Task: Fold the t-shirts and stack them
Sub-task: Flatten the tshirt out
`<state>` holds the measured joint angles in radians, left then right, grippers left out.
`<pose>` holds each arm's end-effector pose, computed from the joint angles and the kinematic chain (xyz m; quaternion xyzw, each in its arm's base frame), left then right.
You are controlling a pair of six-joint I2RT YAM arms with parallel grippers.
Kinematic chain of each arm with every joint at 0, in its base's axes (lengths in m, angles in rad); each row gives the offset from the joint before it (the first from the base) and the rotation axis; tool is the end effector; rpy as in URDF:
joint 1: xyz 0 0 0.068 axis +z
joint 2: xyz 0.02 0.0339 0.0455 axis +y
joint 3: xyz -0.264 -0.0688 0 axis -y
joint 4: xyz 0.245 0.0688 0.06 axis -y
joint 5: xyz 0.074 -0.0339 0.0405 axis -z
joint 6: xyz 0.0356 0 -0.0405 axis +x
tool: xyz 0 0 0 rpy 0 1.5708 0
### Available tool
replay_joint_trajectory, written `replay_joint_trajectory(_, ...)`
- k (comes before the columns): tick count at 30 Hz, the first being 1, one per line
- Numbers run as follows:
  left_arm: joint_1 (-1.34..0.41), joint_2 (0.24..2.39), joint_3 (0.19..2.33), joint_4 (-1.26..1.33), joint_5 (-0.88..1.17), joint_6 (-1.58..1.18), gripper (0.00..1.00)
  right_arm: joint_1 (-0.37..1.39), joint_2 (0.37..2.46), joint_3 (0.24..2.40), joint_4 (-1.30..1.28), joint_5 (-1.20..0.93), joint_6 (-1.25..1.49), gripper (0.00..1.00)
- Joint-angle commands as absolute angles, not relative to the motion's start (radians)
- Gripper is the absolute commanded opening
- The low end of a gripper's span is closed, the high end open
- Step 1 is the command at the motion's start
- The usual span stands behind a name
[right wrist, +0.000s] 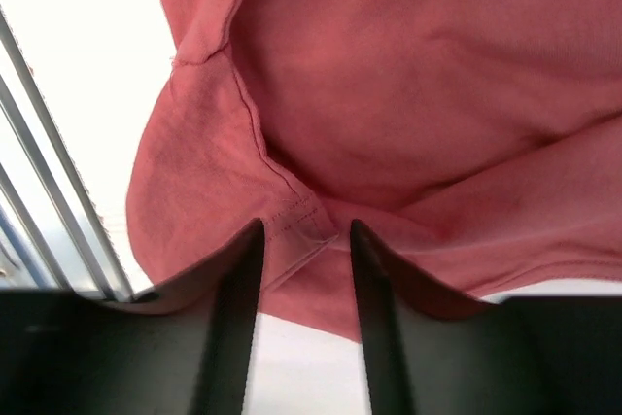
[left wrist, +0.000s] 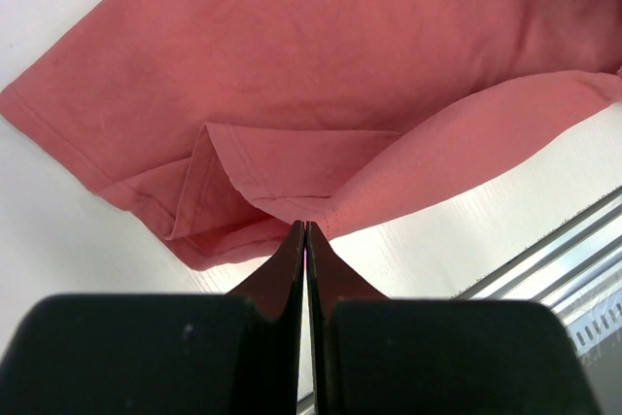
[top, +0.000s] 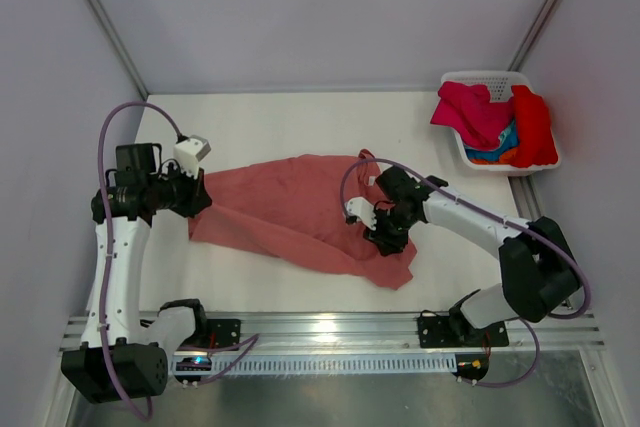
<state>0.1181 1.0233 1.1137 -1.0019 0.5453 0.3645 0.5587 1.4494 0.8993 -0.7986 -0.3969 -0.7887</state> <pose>0.1860 0.0035 0.3382 0.1985 0.8936 -0.1729 0.3636 0.2062 0.1451 0.1944 -0.6249 0.7478 0.1822 0.1304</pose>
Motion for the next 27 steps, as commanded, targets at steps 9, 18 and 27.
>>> replay_joint_trajectory(9,0.121,1.006,1.092,-0.954,0.537,0.345,0.0,0.555,1.358,0.917,-0.838,-0.469,-0.828,0.03)
replay_joint_trajectory(18,0.123,1.009,1.095,-0.93,0.503,0.322,0.0,0.555,1.186,1.155,-0.781,-0.171,-0.807,0.03)
replay_joint_trajectory(27,0.123,0.999,1.294,-0.795,0.226,0.197,0.0,0.555,1.083,1.438,-0.532,0.185,-0.756,0.03)
